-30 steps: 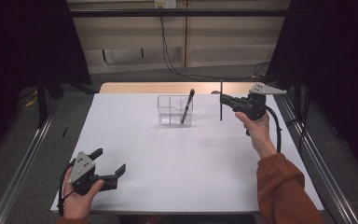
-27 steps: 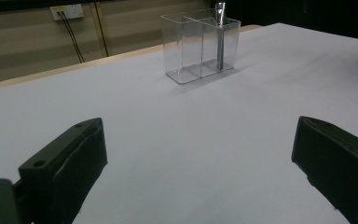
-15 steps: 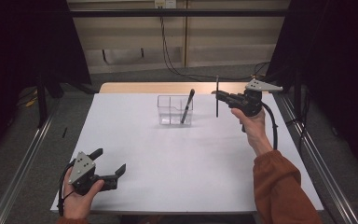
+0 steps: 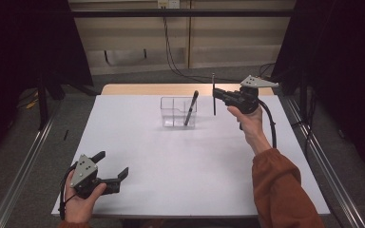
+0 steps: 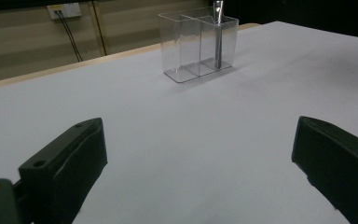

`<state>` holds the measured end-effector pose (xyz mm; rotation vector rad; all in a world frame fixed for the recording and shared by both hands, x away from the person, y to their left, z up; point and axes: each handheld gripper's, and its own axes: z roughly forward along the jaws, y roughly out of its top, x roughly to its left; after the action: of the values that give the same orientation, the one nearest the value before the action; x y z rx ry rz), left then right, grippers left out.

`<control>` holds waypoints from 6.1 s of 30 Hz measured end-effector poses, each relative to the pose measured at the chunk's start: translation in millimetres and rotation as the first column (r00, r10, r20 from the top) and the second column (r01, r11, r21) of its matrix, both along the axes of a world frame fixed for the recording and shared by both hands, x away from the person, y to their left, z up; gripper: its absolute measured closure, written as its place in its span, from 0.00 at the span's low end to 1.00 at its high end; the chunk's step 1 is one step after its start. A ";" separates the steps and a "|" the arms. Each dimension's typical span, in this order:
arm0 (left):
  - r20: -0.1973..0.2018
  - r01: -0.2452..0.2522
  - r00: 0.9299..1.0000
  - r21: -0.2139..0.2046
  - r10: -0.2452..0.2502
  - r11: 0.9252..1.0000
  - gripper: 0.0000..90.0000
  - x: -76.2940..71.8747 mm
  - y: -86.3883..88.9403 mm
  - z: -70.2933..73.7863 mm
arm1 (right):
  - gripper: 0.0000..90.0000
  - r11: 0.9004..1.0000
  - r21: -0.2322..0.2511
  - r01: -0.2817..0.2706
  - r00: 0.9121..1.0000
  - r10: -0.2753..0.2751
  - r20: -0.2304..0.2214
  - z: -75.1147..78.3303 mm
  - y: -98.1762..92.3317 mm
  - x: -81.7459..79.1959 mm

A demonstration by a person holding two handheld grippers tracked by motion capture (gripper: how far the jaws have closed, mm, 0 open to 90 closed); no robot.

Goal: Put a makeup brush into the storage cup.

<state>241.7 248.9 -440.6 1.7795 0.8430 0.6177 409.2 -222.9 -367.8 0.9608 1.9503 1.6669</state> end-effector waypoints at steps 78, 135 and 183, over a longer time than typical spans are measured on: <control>-0.018 0.002 1.000 -0.030 -0.002 1.000 0.04 -0.5 1.0 0.6 | 0.96 1.000 -0.017 0.013 0.998 -0.014 -0.055 -30.5 67.6 50.5; -0.022 0.008 1.000 -0.022 -0.009 1.000 0.04 0.0 0.9 0.4 | 0.96 0.999 -0.034 0.016 0.990 -0.021 -0.142 -67.5 57.0 45.7; -0.031 -0.004 1.000 -0.034 0.003 0.999 0.04 5.2 0.3 0.3 | 0.28 0.999 -0.037 0.009 0.991 -0.014 -0.134 -64.5 34.1 29.3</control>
<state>246.9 249.2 -440.2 1.7614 0.8730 0.5759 438.5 -188.8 -432.3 1.0948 2.0494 1.5919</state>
